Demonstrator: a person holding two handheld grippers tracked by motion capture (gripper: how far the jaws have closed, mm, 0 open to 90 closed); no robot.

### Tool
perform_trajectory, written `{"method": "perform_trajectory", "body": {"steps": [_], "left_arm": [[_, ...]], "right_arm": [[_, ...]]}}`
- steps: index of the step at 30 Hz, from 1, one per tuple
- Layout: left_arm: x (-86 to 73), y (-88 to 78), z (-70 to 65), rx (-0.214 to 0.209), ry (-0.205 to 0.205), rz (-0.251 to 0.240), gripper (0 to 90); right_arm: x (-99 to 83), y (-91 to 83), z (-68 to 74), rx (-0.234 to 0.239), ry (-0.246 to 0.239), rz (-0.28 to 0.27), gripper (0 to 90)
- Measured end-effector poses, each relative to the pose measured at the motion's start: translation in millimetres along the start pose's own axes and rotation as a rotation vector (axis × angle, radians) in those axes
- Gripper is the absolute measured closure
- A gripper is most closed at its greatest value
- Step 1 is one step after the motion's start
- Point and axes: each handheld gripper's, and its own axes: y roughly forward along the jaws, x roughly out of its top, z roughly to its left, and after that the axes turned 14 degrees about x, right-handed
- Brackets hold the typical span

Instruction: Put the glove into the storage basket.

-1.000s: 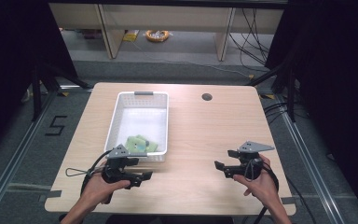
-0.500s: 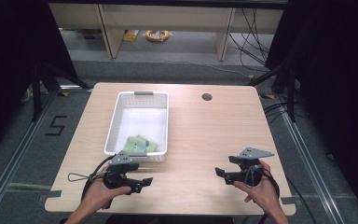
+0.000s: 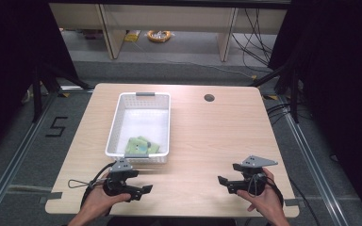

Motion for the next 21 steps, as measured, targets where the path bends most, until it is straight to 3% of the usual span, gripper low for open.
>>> {"method": "perform_trajectory", "body": {"steps": [2, 3, 6, 7, 8, 10, 12, 14, 15, 16, 17, 18, 20, 21], "left_arm": [[-3.5, 0.3, -0.9, 0.004, 0.007, -0.010, 17.4], [-4.3, -0.2, -0.5, 0.006, 0.014, -0.003, 17.2], [-7.4, -0.1, 0.1, 0.001, 0.013, -0.006, 16.9], [-8.2, 0.0, 0.3, -0.001, 0.013, -0.006, 16.9], [-9.1, -0.2, -0.2, 0.002, 0.008, -0.007, 16.7], [-10.7, -0.6, -0.8, 0.007, 0.012, -0.007, 16.7], [-12.3, -0.5, -1.7, 0.009, 0.015, -0.007, 16.7], [-14.2, -0.6, -3.5, 0.016, 0.003, -0.005, 16.7], [-14.2, -0.6, -3.5, 0.016, 0.003, -0.005, 16.7], [-14.9, -0.9, -3.6, 0.017, 0.013, -0.004, 16.7], [-16.0, -1.8, -2.5, 0.020, 0.048, -0.001, 16.7], [-17.0, -1.9, -4.4, 0.029, 0.027, -0.007, 16.7], [-18.2, -2.7, -4.5, 0.030, 0.043, -0.017, 16.7], [-18.5, -4.0, -4.2, 0.036, 0.056, -0.014, 16.7]], "right_arm": [[-4.4, -0.2, 3.6, -0.008, 0.026, -0.003, 18.6], [-5.6, -0.9, 2.0, -0.007, 0.002, -0.003, 18.3], [-10.3, -2.2, 5.6, -0.013, 0.041, -0.010, 18.2], [-11.7, -2.3, 2.7, -0.011, 0.004, -0.016, 18.2], [-12.6, -3.3, 5.7, -0.006, 0.038, -0.006, 18.1], [-16.1, -3.2, 4.9, -0.016, 0.015, -0.012, 18.2], [-18.5, -3.5, 6.9, -0.014, 0.037, -0.001, 18.2], [-21.5, -3.7, 5.1, -0.012, 0.016, 0.004, 18.1], [-22.6, -3.8, 6.9, -0.017, 0.035, 0.012, 18.0], [-23.9, -3.5, 5.4, -0.015, 0.021, 0.012, 17.9], [-25.4, -3.7, 7.9, -0.012, 0.045, 0.020, 17.9], [-27.0, -3.2, 5.7, -0.015, 0.019, 0.015, 17.7], [-29.7, -3.3, 8.7, -0.016, 0.047, 0.026, 17.4], [-30.7, -3.9, 6.6, -0.019, 0.022, 0.031, 17.4]]}}
